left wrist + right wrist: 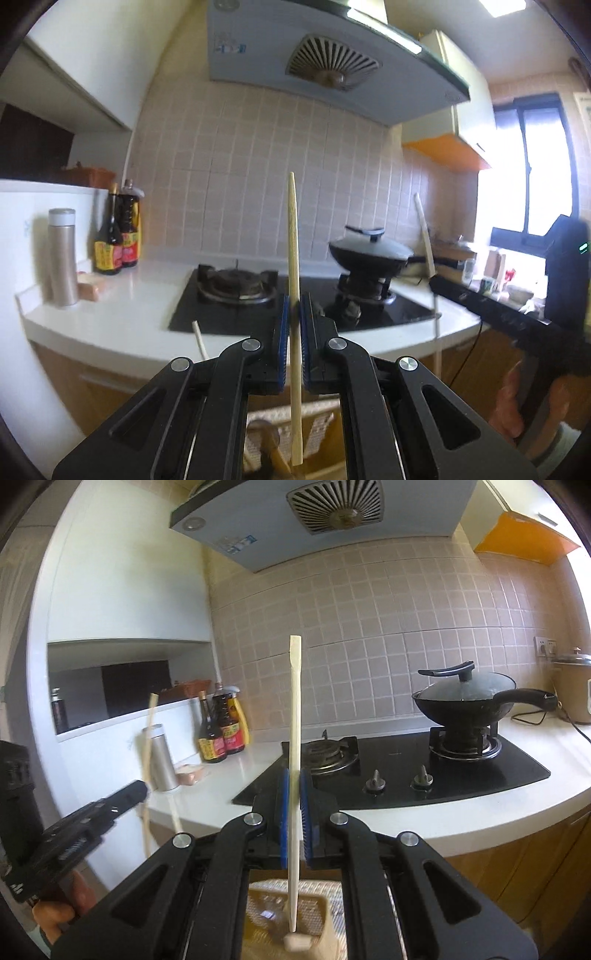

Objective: Organize utensils
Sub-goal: 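Carry both chopsticks over the caddy and open both tools to drop them in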

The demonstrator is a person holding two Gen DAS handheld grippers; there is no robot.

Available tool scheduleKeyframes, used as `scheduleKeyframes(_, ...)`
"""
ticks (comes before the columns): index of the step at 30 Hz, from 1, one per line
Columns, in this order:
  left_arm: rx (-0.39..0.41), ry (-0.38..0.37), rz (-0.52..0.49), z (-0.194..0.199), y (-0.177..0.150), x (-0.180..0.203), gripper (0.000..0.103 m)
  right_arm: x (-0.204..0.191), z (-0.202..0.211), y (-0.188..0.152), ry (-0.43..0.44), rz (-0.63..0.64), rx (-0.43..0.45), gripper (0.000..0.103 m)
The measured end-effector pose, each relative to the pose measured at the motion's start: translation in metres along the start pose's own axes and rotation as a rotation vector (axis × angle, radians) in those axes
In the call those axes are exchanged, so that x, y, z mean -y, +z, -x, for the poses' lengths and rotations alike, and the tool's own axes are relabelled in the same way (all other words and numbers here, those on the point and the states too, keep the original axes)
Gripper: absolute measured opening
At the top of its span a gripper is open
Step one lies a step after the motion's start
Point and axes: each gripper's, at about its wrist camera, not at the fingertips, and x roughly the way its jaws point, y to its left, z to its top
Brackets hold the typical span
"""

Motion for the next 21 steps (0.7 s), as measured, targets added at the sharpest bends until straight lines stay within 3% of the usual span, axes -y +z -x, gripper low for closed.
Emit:
scheduleKeyframes(6,0.045,0.021,0.012,-0.015,-0.021,-0.019,0.004,0.014,-0.040,-0.023,0.047,-0.018,-0.033,0.005)
scheduleKeyframes(21,0.031,0.030,0.059,-0.041,-0.062,-0.045,0.004,0.031,-0.079,-0.064,0.099,-0.033,-0.100,0.005)
